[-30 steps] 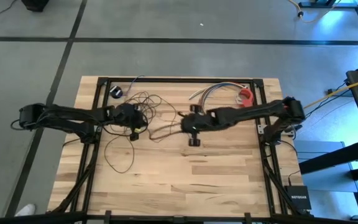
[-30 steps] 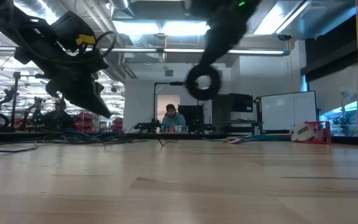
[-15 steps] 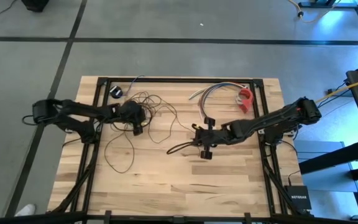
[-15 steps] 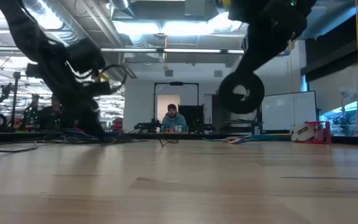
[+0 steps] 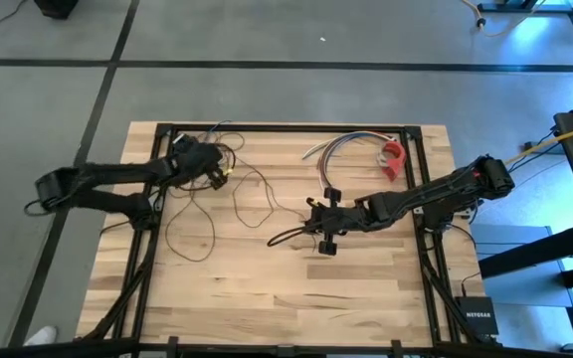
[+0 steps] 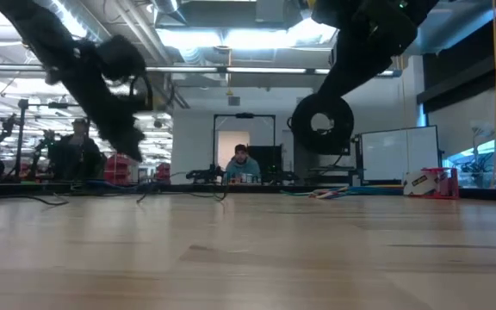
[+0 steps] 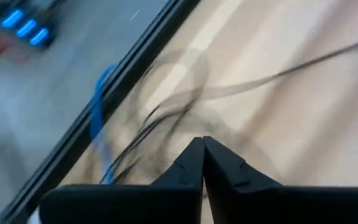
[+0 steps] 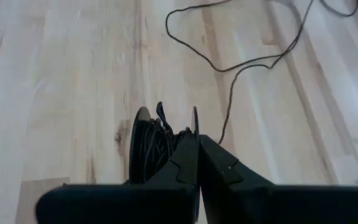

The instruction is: Coiling cords

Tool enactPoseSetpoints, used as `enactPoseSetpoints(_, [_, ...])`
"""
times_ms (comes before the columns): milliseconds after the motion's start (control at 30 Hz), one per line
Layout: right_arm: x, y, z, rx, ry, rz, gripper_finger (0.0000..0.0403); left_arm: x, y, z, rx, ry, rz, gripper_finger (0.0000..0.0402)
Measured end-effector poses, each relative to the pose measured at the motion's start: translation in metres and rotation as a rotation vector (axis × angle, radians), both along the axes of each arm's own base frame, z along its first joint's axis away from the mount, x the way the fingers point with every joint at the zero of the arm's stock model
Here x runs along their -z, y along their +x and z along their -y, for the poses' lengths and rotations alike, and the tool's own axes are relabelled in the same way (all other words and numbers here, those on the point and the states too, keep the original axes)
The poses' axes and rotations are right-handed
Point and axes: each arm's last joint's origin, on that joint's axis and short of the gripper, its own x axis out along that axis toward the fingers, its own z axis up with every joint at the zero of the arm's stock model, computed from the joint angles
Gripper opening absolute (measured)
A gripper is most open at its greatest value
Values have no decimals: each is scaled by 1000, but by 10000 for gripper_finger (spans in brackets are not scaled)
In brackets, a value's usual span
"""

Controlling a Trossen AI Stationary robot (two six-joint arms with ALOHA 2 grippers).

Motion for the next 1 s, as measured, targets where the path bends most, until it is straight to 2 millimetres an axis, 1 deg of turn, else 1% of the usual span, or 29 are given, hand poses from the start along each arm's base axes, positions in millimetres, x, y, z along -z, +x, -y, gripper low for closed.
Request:
enactPoseSetpoints(100, [-2, 2, 0, 9, -7, 30, 5, -17, 2, 14, 166, -37, 135, 1])
enactPoseSetpoints(200, [-3, 3, 0, 13, -9, 44, 5, -26, 7, 27, 338, -126, 257, 1])
enactPoseSetpoints(267, [0, 5, 1, 41, -23, 43, 5, -30, 15, 34, 458, -180, 344, 1])
enactPoseSetpoints(333, [5, 6, 1, 67, -52, 25, 5, -33, 25, 41, 564, -192, 419, 1])
enactPoseSetpoints(433, [12, 9, 3, 98, -80, 11, 5, -29, 40, 49, 644, -192, 450, 1])
enactPoseSetpoints(533, [19, 10, 10, 134, -20, -33, 5, -22, 55, 54, 687, -181, 486, 1])
enactPoseSetpoints(633, [29, 3, 15, 182, 57, -159, 5, -8, 67, 58, 717, -190, 472, 1])
enactPoseSetpoints(700, [34, -3, 18, 233, 56, -224, 5, -1, 76, 59, 738, -173, 489, 1])
enactPoseSetpoints(867, [36, -5, 18, 283, 72, -240, 5, 9, 103, 58, 792, -101, 545, 1])
enactPoseSetpoints(1000, [45, -7, 18, 319, 88, -243, 5, 25, 130, 57, 808, -123, 501, 1])
